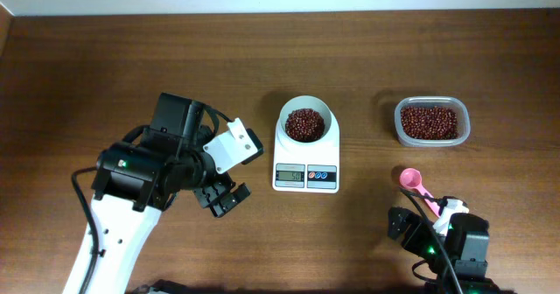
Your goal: Scoop and weigh 50g on scale
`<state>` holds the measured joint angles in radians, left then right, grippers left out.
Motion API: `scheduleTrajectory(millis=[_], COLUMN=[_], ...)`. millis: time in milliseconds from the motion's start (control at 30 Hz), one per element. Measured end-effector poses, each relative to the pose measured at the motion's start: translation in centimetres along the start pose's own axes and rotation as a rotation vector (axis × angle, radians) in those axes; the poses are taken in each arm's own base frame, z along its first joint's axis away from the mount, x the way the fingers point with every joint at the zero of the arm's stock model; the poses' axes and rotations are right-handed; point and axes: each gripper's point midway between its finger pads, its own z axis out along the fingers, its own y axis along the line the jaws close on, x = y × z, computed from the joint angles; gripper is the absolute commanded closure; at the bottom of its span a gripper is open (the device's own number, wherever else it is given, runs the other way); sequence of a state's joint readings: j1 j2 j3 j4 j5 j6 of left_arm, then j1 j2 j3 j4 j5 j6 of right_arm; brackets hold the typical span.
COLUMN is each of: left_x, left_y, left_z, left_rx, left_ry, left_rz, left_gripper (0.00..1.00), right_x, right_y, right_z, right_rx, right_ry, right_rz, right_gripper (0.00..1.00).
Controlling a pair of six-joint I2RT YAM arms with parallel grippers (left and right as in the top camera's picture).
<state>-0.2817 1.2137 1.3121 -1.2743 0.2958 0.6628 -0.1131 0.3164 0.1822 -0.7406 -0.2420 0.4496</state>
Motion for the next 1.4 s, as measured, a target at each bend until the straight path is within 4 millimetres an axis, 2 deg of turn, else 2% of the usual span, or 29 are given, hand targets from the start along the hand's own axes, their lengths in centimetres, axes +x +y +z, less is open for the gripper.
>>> scheduleTrajectory(millis=[367, 600, 700, 800, 1000, 1233, 1400], left_x=[0.0, 0.0, 0.0, 0.0, 0.0, 0.0, 0.0], left_y=[0.0, 0.0, 0.0, 0.0, 0.0, 0.0, 0.0], left_z=[0.0, 0.0, 0.0, 0.0, 0.0, 0.0, 0.0], left_rx=[0.000, 0.000, 0.000, 0.000, 0.000, 0.000, 0.000], left_ry=[0.000, 0.000, 0.000, 0.000, 0.000, 0.000, 0.000], left_rz=[0.000, 0.000, 0.000, 0.000, 0.000, 0.000, 0.000], left_gripper=[0.01, 0.01, 0.01, 0.01, 0.01, 0.01, 0.01], right_x=[-3.2, -4.3, -5.4, -6.4, -6.6, -6.6, -5.2], right_y=[2.0, 1.0, 0.6, 1.1, 0.9, 0.6, -0.3], right_z=[-2.2, -2.7, -2.9, -3.3, -3.3, -3.3, -2.7], right_rx=[-0.101, -0.042, -0.006, -0.005, 0.042, 0.069, 0.104], right_ry=[-0.231, -0.303, -0.358, -0.411, -0.420, -0.419, -0.352], right_rz=[-0.062, -0.059, -0.068, -0.129, -0.278, -0.323, -0.353], right_gripper=[0.01, 0.01, 0.01, 0.01, 0.01, 0.01, 0.01])
